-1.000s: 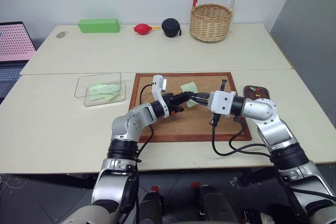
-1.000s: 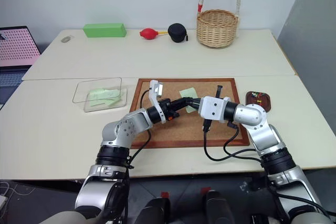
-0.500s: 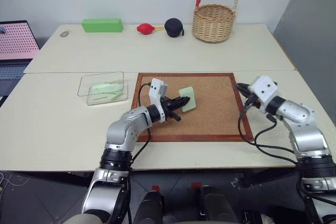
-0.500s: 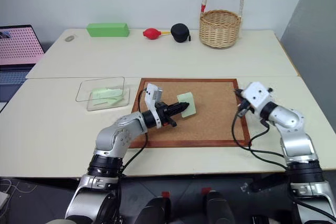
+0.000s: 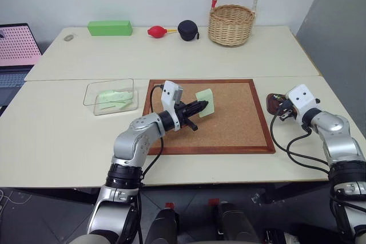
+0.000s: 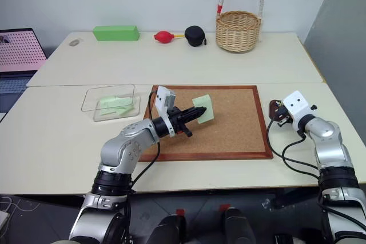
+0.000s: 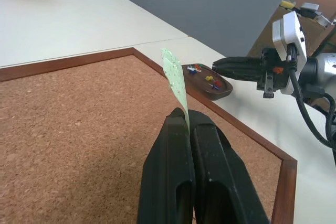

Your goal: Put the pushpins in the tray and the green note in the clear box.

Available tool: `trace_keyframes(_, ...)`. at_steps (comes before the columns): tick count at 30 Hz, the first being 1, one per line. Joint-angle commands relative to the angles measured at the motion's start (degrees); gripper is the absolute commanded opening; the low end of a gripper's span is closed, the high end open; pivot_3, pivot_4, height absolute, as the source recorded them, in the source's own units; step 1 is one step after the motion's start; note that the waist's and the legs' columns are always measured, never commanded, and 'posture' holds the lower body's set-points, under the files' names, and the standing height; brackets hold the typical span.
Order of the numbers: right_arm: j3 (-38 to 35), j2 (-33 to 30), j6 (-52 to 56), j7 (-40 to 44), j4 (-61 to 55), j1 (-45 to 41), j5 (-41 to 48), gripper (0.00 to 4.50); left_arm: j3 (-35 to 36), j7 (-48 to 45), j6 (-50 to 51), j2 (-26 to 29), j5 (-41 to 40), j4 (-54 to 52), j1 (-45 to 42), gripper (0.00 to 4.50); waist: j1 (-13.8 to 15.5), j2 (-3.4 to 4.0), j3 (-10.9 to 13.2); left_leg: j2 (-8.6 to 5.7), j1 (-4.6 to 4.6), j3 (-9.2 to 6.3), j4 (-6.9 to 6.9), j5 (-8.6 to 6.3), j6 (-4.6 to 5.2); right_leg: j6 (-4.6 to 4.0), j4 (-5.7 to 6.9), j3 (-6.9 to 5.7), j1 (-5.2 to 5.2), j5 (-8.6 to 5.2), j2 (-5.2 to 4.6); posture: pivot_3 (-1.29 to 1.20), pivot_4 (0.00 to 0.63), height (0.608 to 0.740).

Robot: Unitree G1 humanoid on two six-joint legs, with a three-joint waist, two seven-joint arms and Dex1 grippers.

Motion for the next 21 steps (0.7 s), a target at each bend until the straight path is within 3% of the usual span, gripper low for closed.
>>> trace_keyframes(1, -0.4, -0.9, -0.5, -0.7, 0.5, -1.7, -0.3, 1.38, 0.2, 0.0, -1.3, 0.0, 0.0, -1.4, -0.1, 0.00, 0.0, 0.00, 0.0, 0.00, 0.00, 0.00, 0.00, 0.00, 0.00, 0.00, 0.00, 0.00, 0.00, 0.00, 0.00, 0.00, 0.150, 0.740)
trace_keyframes(16, -1.2, -1.3, 0.0, -1.9, 0.8, -2.8, -0.1, 4.45, 0.1, -0.3, -2.4, 0.0, 0.3, 0.6, -1.1, 0.00, 0.0, 0.00, 0.0, 0.00, 0.00, 0.01, 0.00, 0.00, 0.00, 0.00, 0.00, 0.01, 0.00, 0.00, 0.00, 0.00, 0.150, 0.740)
trace_keyframes(21, -1.5, -1.5, 1.0, -1.9, 0.5, -2.3, 0.2, 4.45, -0.1, -0.4, -2.8, -0.1, 0.3, 1.0, -1.3, 0.00, 0.0, 0.00, 0.0, 0.00, 0.00, 0.02, 0.00, 0.00, 0.00, 0.00, 0.00, 0.02, 0.00, 0.00, 0.00, 0.00, 0.150, 0.740)
